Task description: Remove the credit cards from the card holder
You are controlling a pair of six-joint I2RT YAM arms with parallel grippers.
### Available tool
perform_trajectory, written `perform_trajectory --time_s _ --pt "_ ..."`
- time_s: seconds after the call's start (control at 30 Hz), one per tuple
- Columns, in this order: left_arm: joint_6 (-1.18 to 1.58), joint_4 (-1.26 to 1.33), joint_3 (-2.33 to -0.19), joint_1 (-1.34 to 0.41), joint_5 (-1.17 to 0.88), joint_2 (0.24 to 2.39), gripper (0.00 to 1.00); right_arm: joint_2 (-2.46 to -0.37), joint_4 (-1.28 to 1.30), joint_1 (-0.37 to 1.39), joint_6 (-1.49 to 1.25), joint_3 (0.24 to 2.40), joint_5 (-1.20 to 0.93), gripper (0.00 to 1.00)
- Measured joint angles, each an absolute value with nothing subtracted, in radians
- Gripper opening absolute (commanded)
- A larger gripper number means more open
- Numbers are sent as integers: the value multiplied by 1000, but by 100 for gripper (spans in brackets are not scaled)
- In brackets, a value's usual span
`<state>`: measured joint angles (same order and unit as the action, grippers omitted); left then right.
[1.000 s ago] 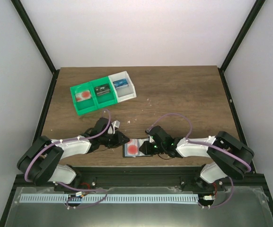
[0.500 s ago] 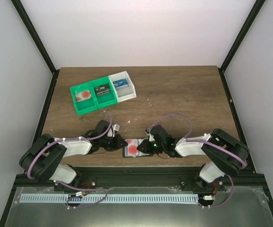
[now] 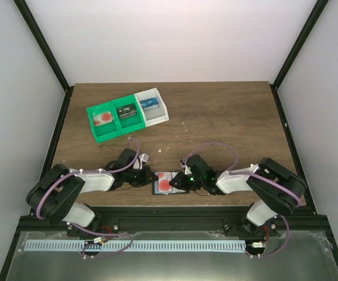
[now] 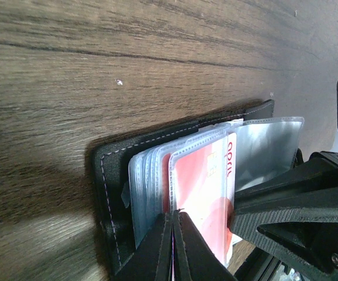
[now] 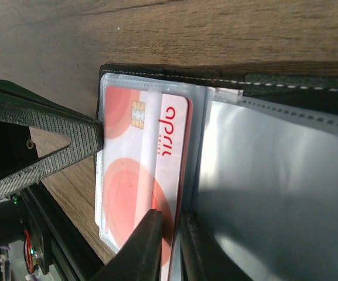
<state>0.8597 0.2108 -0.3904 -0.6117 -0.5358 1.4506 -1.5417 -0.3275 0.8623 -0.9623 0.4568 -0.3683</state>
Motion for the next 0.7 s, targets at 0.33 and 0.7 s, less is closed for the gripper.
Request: perform_trajectory --time_s 0.33,0.7 --pt "859 219 -391 -610 -540 1458 5 -1521 -423 837 -985 389 -401 0" --pt "860 237 -391 -610 -546 1470 5 -1486 -458 825 -993 337 -408 1"
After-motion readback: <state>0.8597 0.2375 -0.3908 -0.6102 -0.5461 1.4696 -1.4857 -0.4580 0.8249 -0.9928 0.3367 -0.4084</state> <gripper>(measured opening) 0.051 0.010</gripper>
